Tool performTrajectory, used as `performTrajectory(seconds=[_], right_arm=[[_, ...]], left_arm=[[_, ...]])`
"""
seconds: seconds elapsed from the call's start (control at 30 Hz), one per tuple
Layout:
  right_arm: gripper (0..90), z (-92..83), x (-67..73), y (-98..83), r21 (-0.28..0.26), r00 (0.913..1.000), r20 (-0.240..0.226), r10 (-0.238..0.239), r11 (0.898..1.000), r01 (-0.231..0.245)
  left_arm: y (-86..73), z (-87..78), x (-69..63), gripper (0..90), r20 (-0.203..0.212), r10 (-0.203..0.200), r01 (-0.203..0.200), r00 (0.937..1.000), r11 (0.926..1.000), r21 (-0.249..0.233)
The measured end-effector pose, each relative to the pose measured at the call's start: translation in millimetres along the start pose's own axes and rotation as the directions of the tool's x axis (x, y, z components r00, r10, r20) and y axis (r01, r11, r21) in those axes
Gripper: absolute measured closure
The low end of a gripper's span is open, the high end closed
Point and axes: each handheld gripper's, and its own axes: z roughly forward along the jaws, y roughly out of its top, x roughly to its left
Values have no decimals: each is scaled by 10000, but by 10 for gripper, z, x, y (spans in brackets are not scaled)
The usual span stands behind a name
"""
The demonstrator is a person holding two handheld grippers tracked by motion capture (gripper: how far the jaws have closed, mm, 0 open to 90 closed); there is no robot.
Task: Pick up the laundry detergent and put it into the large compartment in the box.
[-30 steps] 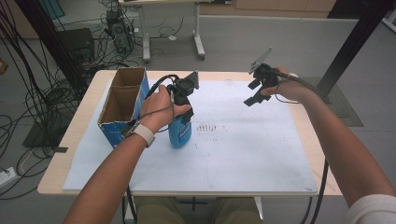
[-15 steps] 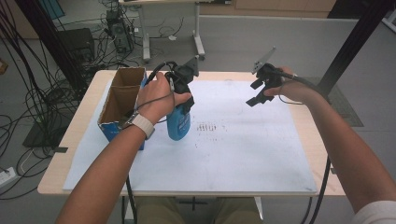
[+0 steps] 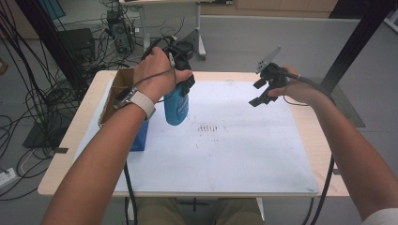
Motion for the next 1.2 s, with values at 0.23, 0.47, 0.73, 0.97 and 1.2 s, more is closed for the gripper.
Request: performTrajectory(seconds=[0.23,0.47,0.73,0.97,1.2], right_arm=[[126,-43,14,2,-42,10000,67,-41,10000,41],[126,-69,38,7,-114,9999,84,-81,9999,82],[126,-87,53,8,-162,9999,112,-116,9998,118],[126,-107,57,9,-231,9998,147,-125,9997,128],[126,-127,65,17,-231,9997,175,-168,9996,172]], left_arm=[[-6,-138,19,374,-77,-239,239,9997,9997,9],[-41,-269,78,374,-78,-602,601,9982,9981,-101],[-75,-412,128,375,-207,-813,806,9965,9962,-319],[-95,-513,189,375,-323,-1020,1007,9943,9941,-402],[-103,-571,226,375,-325,-1159,1145,9927,9925,-427]])
